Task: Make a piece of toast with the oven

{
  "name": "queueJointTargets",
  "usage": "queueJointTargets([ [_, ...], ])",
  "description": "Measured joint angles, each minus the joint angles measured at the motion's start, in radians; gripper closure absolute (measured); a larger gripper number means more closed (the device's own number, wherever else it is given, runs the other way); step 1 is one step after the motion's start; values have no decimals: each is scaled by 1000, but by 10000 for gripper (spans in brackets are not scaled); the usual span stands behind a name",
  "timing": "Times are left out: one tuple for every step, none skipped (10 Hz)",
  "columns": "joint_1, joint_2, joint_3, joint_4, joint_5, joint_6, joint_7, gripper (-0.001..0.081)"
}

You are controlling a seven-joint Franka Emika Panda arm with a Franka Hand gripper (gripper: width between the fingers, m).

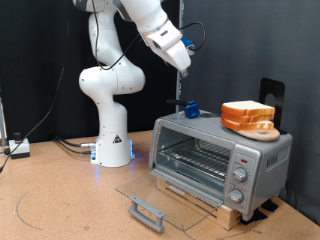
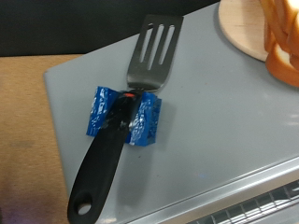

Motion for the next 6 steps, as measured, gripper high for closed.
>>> queueJointTargets([
  [-6, -55, 30, -40, 8, 45, 63, -1],
  [-14, -109, 68, -78, 10, 71, 144, -1],
  [-20, -161, 101, -112, 16, 81, 211, -1],
  [-20, -209, 126, -145, 20, 82, 251, -1],
  [-17, -253, 147, -176, 25, 81, 265, -1],
  [-11, -293, 164, -205, 44, 81, 269, -1],
])
